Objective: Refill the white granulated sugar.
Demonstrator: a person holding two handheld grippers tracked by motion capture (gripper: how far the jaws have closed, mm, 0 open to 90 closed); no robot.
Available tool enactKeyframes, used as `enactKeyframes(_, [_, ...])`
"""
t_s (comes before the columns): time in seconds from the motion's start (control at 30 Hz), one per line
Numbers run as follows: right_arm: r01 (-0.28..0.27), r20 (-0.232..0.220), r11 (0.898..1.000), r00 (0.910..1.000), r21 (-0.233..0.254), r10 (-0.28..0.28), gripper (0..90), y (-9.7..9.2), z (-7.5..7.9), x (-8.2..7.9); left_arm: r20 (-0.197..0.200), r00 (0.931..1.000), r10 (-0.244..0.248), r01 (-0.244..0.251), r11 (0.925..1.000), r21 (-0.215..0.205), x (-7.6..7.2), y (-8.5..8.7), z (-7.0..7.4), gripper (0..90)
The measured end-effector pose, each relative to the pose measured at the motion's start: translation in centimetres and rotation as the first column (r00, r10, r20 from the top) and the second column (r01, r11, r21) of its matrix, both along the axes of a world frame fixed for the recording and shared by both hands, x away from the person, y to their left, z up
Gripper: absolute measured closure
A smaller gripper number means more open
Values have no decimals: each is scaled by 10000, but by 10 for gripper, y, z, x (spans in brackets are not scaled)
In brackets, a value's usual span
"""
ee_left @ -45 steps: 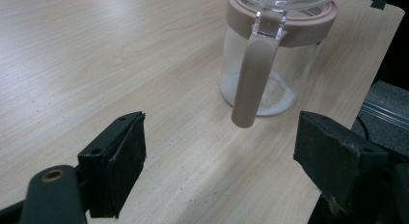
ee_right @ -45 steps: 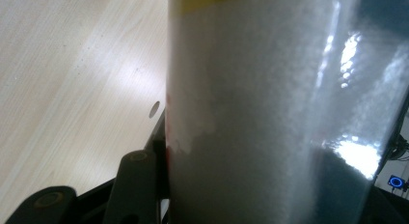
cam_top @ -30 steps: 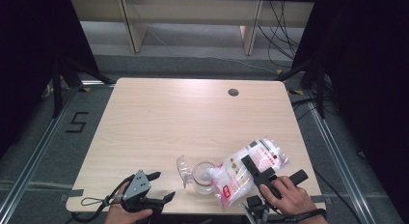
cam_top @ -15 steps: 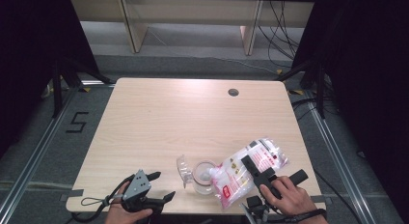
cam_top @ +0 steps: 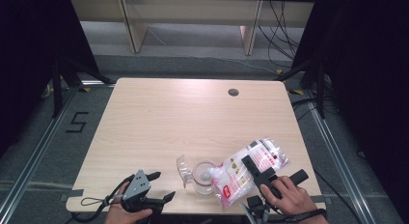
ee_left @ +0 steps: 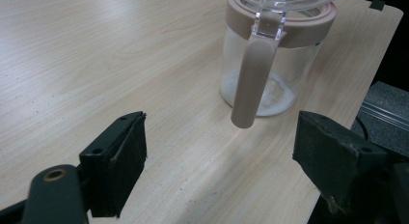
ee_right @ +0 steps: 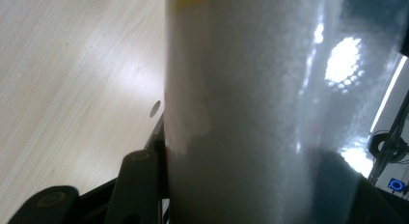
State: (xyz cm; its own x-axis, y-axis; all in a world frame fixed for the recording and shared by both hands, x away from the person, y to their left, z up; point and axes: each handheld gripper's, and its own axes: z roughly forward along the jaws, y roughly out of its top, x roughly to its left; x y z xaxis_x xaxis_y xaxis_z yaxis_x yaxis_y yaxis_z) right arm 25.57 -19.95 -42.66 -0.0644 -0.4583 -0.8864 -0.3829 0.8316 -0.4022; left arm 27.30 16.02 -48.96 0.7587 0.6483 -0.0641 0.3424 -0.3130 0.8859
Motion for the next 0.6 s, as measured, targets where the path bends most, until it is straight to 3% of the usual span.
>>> enactKeyframes(0.03, [-339, 119, 9990, 9993, -293, 342, 559, 0, 2, 2, 6, 10000, -4, 4, 10000, 5, 0, 0, 0, 189])
enactKeyframes(0.3, [-383, 89, 9989, 9992, -262, 386, 561, 0, 1, 2, -1, 10000, -11, 11, 10000, -35, 0, 0, 0, 189])
enactKeyframes(0.33, [-59, -27, 10000, 10000, -13, 59, 560, 0, -1, 0, -1, 10000, -14, 14, 10000, -37, 0, 0, 0, 189])
enactKeyframes(0.37, [-346, 70, 9989, 9994, -316, 348, 561, 0, 0, 3, -11, 10000, -9, 9, 10000, -50, 0, 0, 0, 189])
enactKeyframes(0.57, [-141, -18, 9999, 9999, -85, 141, 562, -1, 0, 2, 8, 10000, 40, -40, 10000, 49, -1, 1, 2, 189])
enactKeyframes(0.6, [-344, 109, 9991, 9993, -264, 347, 562, -1, 2, 3, -6, 10000, 55, -55, 10000, 37, -1, 1, 2, 189])
